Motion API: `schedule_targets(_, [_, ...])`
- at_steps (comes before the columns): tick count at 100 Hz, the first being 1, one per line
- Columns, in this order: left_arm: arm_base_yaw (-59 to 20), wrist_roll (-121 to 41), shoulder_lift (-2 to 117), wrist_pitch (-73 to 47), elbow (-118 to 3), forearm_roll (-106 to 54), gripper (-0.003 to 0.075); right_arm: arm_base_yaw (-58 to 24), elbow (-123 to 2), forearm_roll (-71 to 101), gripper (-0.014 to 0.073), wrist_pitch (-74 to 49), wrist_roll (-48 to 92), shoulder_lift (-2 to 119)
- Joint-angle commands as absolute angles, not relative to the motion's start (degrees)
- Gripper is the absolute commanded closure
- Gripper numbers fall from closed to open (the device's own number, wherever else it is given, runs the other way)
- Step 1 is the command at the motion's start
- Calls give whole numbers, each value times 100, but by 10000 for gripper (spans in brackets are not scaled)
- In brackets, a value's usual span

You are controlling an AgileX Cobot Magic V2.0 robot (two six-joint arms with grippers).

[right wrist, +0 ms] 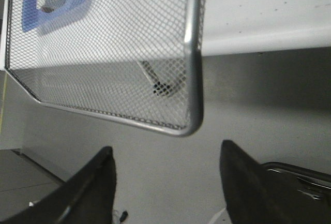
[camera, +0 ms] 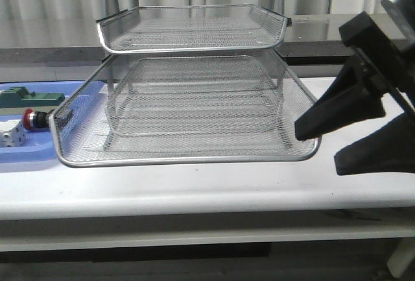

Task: Place button on rack with both arms
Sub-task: 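Grip the middle mesh tray with the right gripper and pull it toward the robot, then release the tray and raise the right gripper away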

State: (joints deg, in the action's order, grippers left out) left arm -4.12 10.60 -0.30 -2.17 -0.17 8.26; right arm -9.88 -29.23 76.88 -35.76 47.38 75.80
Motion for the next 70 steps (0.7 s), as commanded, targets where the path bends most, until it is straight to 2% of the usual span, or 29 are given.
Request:
schedule_targets(1, [-453,1119,-211,255,305,786,741,-979,-3023,7051,137,-3632,4171,7104])
schedule_targets(31, [-453,1119,-211,255,305,786,741,-971,-3476,4006,137,-3614,1987,5903])
schedule_targets(70, [-453,1119,-211,255,305,786,741,-971,-4672,-352,139,-5112,-918,4778])
